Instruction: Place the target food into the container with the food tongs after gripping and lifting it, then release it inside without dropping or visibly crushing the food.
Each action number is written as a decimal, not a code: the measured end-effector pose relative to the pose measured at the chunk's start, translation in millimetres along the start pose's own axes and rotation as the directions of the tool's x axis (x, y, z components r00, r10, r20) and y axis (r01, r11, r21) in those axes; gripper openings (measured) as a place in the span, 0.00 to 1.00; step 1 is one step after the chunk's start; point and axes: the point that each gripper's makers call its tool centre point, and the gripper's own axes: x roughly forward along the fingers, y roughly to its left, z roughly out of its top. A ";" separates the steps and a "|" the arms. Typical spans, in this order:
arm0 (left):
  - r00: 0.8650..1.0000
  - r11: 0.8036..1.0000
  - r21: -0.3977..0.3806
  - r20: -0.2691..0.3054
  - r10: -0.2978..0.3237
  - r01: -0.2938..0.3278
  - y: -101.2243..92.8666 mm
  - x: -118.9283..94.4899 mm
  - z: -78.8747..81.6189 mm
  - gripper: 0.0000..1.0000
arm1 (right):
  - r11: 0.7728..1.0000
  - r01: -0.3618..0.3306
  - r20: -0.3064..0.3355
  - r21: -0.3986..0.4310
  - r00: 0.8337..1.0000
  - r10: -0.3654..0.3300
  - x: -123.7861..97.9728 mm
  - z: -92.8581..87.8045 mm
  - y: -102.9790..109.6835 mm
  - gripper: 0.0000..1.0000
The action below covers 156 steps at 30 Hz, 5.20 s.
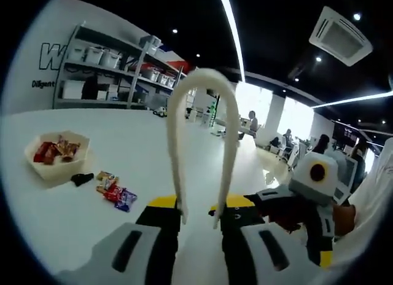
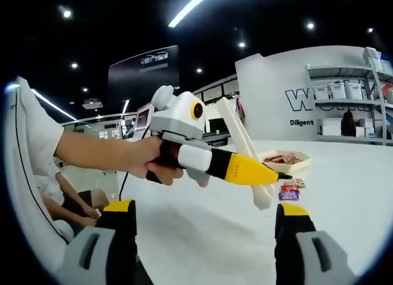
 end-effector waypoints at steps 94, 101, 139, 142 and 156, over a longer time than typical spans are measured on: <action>0.970 0.966 0.097 -0.027 0.243 -0.240 96.1 39.4 -3.5 0.26 | 0.984 0.177 -0.039 0.017 0.983 -0.177 -52.4 -26.1 -76.9 0.90; 0.966 0.960 0.127 -0.040 0.256 -0.250 92.8 41.7 -14.9 0.27 | 0.985 0.174 -0.036 0.009 0.984 -0.174 -53.1 -23.2 -74.1 0.90; 0.957 0.956 0.063 -0.028 0.290 -0.288 100.3 18.6 8.1 0.18 | 0.983 0.182 -0.045 -0.014 0.982 -0.182 -56.5 -22.8 -64.7 0.87; 0.951 0.948 0.076 -0.007 0.309 -0.308 110.1 11.0 19.7 0.18 | 0.983 0.181 -0.043 -0.015 0.983 -0.181 -55.4 -22.3 -64.6 0.87; 0.918 0.916 0.052 0.028 0.396 -0.397 166.3 3.2 63.9 0.18 | 0.982 0.185 -0.053 -0.025 0.981 -0.186 -49.5 -23.9 -71.7 0.86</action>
